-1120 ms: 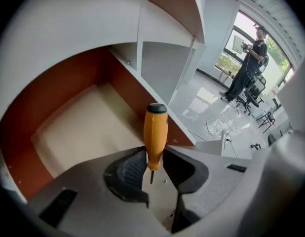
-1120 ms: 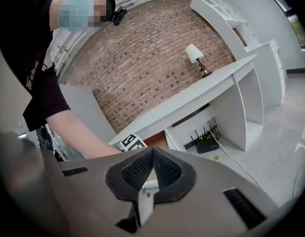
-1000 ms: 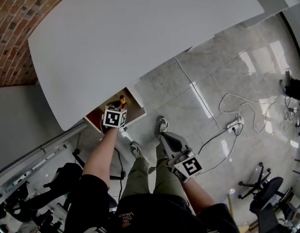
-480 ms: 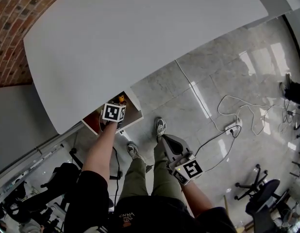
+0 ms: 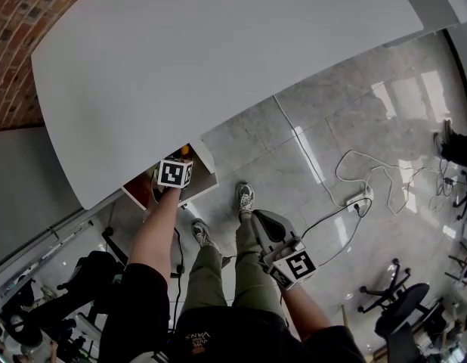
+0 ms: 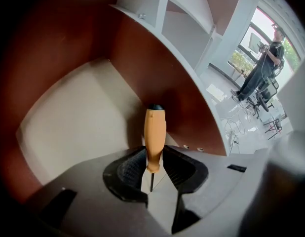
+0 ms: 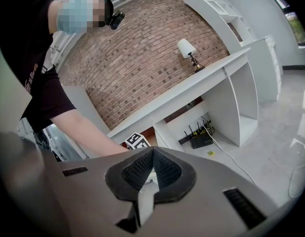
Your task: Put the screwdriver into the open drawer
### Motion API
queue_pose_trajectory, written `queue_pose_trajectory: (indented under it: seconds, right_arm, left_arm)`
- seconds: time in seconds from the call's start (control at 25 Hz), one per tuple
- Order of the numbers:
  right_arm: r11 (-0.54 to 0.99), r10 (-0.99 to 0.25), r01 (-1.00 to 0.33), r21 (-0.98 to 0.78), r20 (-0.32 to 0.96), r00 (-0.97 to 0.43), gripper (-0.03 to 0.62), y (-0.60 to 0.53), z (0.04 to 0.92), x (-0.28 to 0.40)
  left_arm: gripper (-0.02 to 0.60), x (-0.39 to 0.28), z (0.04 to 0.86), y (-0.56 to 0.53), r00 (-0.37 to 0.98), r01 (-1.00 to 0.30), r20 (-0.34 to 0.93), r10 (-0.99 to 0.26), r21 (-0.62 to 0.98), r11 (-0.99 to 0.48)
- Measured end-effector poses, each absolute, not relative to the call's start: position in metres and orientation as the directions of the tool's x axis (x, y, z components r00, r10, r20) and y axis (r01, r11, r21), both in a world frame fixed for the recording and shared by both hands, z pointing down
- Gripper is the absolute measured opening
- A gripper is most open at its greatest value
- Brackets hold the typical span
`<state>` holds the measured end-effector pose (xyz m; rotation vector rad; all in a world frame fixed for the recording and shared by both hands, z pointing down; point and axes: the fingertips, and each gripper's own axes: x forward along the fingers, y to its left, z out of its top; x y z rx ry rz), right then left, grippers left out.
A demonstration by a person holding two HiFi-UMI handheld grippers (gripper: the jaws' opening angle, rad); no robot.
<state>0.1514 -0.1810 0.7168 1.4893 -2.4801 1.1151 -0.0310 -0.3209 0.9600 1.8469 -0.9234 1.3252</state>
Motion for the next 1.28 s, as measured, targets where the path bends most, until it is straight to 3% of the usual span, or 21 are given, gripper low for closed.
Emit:
queue_pose_trajectory:
  seconds: [0.36,0.76,0.92,1.28]
  right_arm:
    - [0.292,-0.746,-0.778,-0.556,0.376,-0.549,-0.005,-0.179,0.712,0.140]
    - [0.328,-0.755,-0.774,-0.541,0.342,-0.559,-0.005,-0.177,0.688,0.119]
    - [0.344,-0.754,-0.773,-0.534,0.333,-0.566,-0.005,-0.169,0.678,0.105]
    - [0.383,-0.761,-0.775,-0.504,0.304,-0.573,-0.005,-0.144,0.647,0.068]
  left_arm:
    - [0.107,-0.043,0.947,-0.325,0.234,-0.848,0.949,-0.211,0.092,-0.522]
    - [0.106,-0.040,0.901,-0.322,0.308,-0.782,0.908,-0.283,0.072,-0.619]
    - [0.023,-0.040,0.882,-0.314,0.342,-0.765,0.888,-0.308,0.073,-0.640]
    - [0.008,-0.044,0.820,-0.286,0.442,-0.726,0.825,-0.352,0.099,-0.680]
